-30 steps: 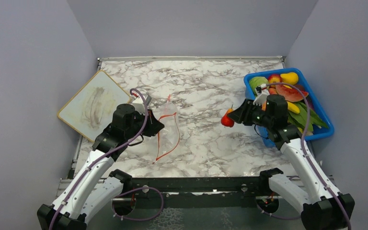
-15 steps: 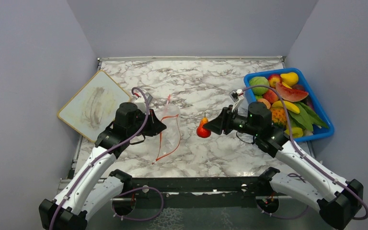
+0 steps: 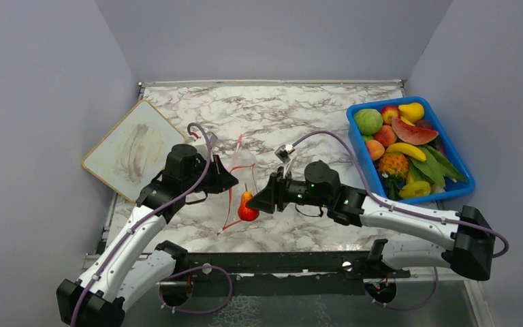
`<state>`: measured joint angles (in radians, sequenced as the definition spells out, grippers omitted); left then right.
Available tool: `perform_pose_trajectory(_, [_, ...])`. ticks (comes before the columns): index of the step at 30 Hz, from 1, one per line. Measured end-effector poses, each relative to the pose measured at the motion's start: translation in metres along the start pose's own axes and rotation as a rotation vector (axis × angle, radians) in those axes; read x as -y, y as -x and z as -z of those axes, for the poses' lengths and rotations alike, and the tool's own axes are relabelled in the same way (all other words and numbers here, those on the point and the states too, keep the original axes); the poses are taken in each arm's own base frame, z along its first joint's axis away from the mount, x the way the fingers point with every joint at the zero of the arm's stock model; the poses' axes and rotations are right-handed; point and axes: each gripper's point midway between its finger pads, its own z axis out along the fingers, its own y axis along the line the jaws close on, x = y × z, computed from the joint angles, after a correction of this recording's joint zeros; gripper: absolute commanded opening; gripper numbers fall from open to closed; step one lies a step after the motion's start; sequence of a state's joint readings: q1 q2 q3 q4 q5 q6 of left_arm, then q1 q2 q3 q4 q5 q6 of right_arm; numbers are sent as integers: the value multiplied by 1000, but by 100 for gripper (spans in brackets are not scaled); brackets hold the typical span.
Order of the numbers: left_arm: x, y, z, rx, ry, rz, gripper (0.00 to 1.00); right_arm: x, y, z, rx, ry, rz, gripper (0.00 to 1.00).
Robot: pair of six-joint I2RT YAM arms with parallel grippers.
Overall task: Place the food in the zip-top bag and seal the zipper
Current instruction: Place the fake fruit in the zipper food storage bag.
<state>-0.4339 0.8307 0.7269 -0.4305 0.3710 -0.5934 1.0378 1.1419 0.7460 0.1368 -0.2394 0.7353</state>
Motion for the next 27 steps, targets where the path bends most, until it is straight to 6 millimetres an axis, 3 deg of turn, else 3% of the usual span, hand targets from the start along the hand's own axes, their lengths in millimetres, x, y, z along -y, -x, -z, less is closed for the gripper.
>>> perform_pose_trajectory(8, [21, 8, 9, -2, -70, 3, 0, 16, -7, -27, 2, -100, -5, 26])
perform_pose_trajectory(22, [40, 2, 23, -36, -145, 16, 0, 63, 10, -22, 92, -394, -46, 27])
perform_pose_trajectory(27, [47, 3, 26, -46, -171, 19, 0, 81, 3, -22, 74, -480, -47, 30])
